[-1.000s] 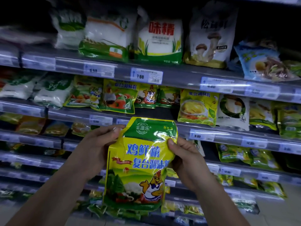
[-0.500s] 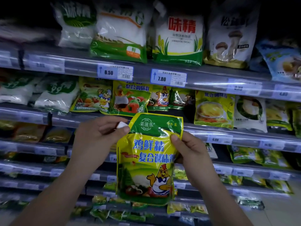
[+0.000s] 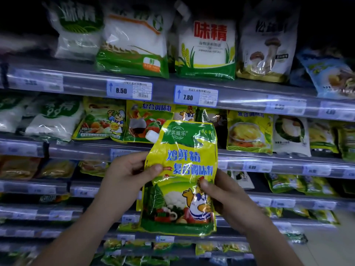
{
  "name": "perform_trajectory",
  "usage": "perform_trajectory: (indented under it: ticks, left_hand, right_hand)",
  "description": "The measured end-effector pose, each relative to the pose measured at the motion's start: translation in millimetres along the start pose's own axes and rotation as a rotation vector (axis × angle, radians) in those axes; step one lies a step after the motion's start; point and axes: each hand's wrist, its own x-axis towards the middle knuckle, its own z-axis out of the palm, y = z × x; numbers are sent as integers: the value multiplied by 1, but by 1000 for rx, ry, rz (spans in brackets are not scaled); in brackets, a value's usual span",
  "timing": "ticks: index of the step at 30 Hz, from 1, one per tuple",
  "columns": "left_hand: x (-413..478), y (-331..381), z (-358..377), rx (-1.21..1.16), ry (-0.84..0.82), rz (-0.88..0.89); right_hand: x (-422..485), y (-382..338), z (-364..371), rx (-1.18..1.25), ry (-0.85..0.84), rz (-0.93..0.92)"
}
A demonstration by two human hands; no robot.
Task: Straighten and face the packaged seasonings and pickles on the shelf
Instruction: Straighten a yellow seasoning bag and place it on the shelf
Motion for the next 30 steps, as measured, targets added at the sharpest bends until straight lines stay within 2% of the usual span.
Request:
perform_trajectory:
  ticks: [6, 10, 12, 15, 19, 21, 24, 26, 30]
  left_hand:
    - [9, 5, 12, 79, 134, 66]
    - [6, 8, 22, 480, 246, 357]
    - [8, 7, 23, 504, 250, 377]
    - [13, 8, 20, 321, 241, 233]
    - [22, 7, 22, -146, 158, -130]
    - [27, 5, 24, -216, 142, -251]
    - [33, 4, 29, -164, 161, -236]
    - [35, 4, 34, -33, 126, -187]
    - [35, 7, 50, 249, -79, -243]
  right_hand:
    - [-3, -2, 3, -3, -66, -53]
    - [-3, -2, 7, 47, -90, -44]
    - [-3, -2, 5, 64, -95, -33]
    - [-2, -3, -1, 39, -68, -33]
    - [-2, -5, -12, 34, -42, -49]
    - [-1, -5, -19, 29, -17, -50]
    - [1, -9, -28, 43, 43, -75]
    - [4, -14, -31, 34, 105, -112]
    - [18, -32, -43, 1, 255, -200]
